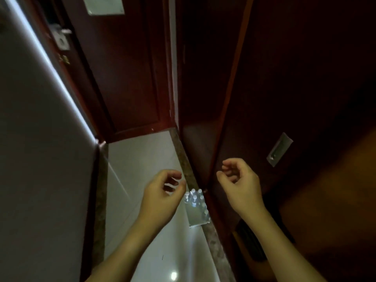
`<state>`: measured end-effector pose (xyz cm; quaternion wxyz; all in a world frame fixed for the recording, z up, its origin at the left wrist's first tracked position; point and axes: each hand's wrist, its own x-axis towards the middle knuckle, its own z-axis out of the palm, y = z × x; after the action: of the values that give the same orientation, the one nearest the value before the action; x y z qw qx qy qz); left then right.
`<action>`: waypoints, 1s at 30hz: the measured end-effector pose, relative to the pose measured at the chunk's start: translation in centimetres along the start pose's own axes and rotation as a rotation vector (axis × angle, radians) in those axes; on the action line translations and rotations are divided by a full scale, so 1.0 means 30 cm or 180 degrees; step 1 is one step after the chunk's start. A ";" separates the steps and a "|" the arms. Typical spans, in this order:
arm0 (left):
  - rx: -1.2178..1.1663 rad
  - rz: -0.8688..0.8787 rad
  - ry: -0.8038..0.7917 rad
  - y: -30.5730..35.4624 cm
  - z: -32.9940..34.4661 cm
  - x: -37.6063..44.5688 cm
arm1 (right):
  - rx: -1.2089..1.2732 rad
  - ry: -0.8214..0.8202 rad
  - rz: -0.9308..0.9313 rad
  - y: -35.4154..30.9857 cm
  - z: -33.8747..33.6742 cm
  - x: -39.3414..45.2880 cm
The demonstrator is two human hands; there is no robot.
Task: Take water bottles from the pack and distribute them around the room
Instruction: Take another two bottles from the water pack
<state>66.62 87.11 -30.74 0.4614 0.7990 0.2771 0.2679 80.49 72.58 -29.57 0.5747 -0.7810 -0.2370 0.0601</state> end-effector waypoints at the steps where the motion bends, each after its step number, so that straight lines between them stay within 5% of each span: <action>1: -0.0010 -0.0085 -0.0111 -0.036 0.030 0.045 | -0.0040 -0.0024 0.0131 0.051 0.021 0.049; 9: 0.0258 -0.0812 -0.0817 -0.492 0.340 0.372 | -0.0361 -0.0261 0.0932 0.619 0.284 0.419; 18: 0.0213 -0.1431 -0.1339 -1.210 0.812 0.685 | -0.0568 -0.0051 0.1816 1.448 0.637 0.529; 30: 0.1048 -0.0618 -0.2515 -2.331 1.659 0.622 | -0.0836 -0.0172 0.2739 2.670 0.997 0.350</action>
<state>100.10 100.07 -110.91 0.4216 0.8733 0.1922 -0.1507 102.91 85.00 -111.80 0.3871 -0.8729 0.0888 0.2833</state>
